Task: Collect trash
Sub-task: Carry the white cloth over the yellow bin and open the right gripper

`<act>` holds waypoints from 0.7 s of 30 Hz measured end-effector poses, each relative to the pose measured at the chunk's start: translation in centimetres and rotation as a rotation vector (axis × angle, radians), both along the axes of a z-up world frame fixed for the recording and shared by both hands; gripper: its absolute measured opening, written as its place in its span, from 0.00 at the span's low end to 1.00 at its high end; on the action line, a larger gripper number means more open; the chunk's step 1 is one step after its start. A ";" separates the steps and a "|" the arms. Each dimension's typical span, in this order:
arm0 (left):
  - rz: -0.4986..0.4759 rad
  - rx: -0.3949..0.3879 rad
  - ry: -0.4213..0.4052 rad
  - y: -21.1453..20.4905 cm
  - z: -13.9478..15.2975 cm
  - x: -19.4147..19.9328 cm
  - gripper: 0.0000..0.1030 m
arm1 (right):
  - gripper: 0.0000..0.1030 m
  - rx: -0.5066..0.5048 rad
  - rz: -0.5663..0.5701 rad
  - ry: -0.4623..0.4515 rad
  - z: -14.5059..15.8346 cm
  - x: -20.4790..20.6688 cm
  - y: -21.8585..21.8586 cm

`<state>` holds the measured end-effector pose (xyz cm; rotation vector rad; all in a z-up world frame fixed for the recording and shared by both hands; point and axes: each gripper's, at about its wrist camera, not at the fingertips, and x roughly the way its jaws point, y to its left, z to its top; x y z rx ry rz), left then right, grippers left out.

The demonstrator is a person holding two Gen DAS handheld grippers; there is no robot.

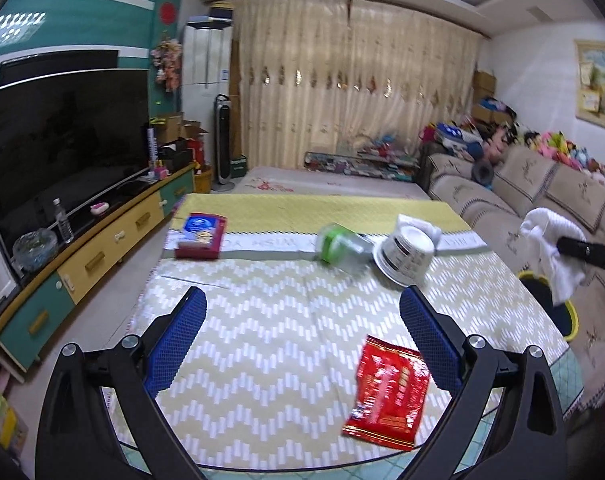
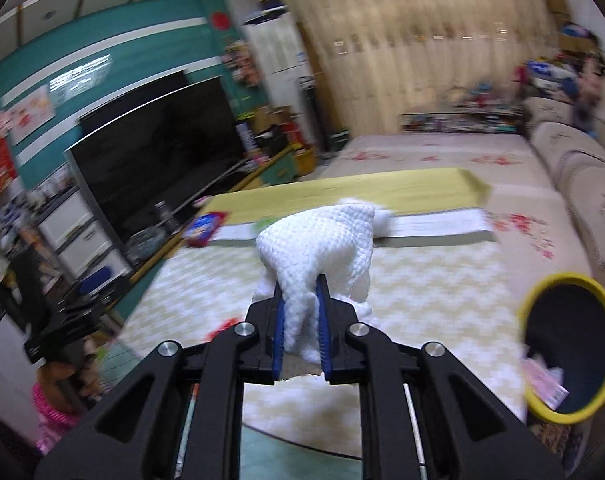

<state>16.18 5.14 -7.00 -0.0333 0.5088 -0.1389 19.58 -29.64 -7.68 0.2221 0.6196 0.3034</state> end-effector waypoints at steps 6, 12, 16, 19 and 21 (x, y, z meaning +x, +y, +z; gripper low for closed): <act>-0.077 -0.016 0.020 -2.8 -0.1 0.4 0.93 | 0.13 -0.033 -0.255 0.014 -2.0 -0.4 -8.2; -0.128 -0.026 0.042 -4.8 -0.3 1.2 0.93 | 0.13 -0.062 -0.450 0.078 -5.1 0.2 -15.4; -0.157 -0.012 0.057 -6.5 -0.4 1.6 0.93 | 0.14 -0.088 -0.515 0.135 -7.4 1.4 -18.4; -0.173 -0.001 0.069 -7.5 -0.6 2.0 0.93 | 0.15 -0.090 -0.541 0.169 -9.0 2.3 -20.4; -0.182 0.006 0.078 -8.0 -0.8 2.2 0.93 | 0.15 -0.094 -0.553 0.187 -9.9 2.9 -21.0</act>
